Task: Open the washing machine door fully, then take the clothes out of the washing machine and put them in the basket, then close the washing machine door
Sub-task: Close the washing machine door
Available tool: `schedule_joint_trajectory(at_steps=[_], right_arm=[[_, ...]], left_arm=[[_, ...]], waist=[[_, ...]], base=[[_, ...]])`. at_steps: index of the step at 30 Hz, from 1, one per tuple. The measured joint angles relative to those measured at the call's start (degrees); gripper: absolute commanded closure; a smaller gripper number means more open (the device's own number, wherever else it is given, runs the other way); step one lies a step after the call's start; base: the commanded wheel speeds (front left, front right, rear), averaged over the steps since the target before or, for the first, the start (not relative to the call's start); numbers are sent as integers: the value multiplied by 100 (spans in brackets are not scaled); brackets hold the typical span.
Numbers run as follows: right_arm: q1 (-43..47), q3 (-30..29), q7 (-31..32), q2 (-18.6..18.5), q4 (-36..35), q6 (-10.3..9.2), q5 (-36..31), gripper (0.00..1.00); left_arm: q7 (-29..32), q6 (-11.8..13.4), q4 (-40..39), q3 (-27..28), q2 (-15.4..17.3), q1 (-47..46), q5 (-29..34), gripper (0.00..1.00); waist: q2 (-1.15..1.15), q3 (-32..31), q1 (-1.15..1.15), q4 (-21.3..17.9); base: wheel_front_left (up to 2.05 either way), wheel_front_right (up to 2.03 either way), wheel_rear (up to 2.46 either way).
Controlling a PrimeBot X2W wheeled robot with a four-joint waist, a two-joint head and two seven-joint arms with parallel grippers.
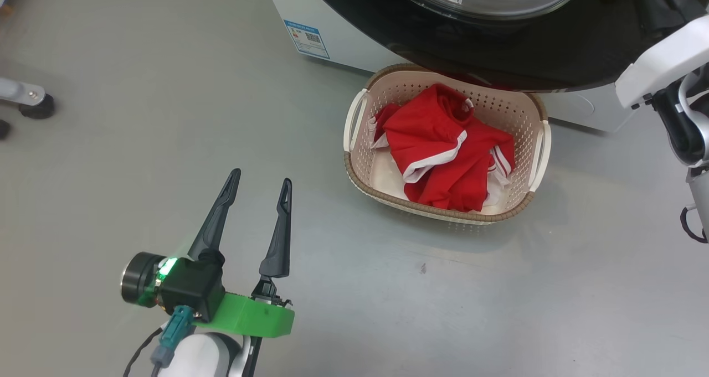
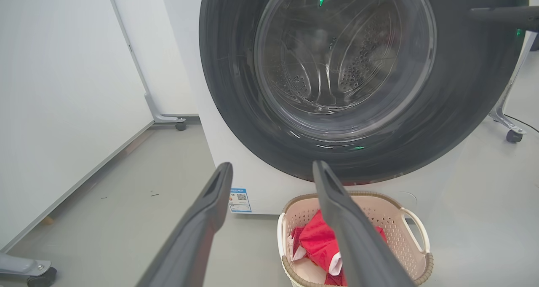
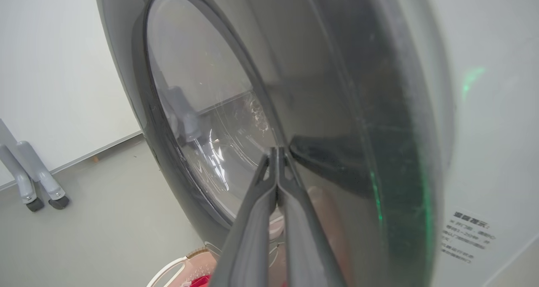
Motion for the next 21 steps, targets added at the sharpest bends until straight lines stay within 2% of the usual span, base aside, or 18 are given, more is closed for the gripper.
schedule_joint_trajectory(at_steps=[10, 21], right_arm=[[-366, 58, 26, -230, 172, 51, 355, 100], [-919, -80, 10, -635, 535, 53, 383, 100]], left_arm=[[0, 0, 15, -26, -11, -65, -4, 0], [-18, 0, 30, -145, -31, -218, -46, 0]], waist=[[0, 99, 0, 32], [0, 234, 0, 103]], base=[[0, 0, 0], [0, 0, 0]])
